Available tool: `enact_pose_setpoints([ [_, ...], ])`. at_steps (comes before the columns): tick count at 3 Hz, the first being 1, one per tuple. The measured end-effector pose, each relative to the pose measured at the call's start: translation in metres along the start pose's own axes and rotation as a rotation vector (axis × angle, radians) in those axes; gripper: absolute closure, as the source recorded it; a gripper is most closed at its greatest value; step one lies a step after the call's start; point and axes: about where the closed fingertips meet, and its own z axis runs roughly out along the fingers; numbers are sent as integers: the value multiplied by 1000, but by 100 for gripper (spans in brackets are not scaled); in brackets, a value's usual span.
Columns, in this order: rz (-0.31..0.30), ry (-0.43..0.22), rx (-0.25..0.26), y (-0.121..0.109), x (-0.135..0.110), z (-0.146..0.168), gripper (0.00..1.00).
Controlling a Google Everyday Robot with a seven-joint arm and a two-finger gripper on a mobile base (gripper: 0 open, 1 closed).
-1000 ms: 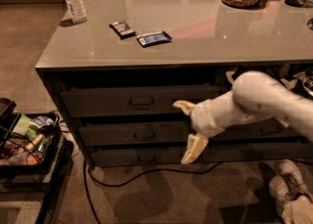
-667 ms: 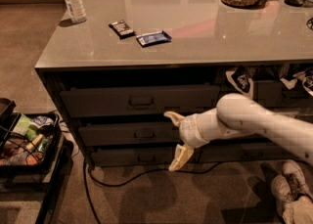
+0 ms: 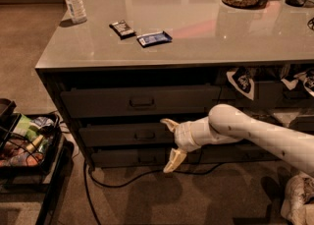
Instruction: Open middle drawer
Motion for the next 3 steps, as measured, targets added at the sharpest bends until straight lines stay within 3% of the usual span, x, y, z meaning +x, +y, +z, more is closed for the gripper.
enact_pose_setpoints([
  [2, 61, 25, 35, -23, 69, 14, 0],
  [3, 83, 76, 88, -32, 103, 7, 0],
])
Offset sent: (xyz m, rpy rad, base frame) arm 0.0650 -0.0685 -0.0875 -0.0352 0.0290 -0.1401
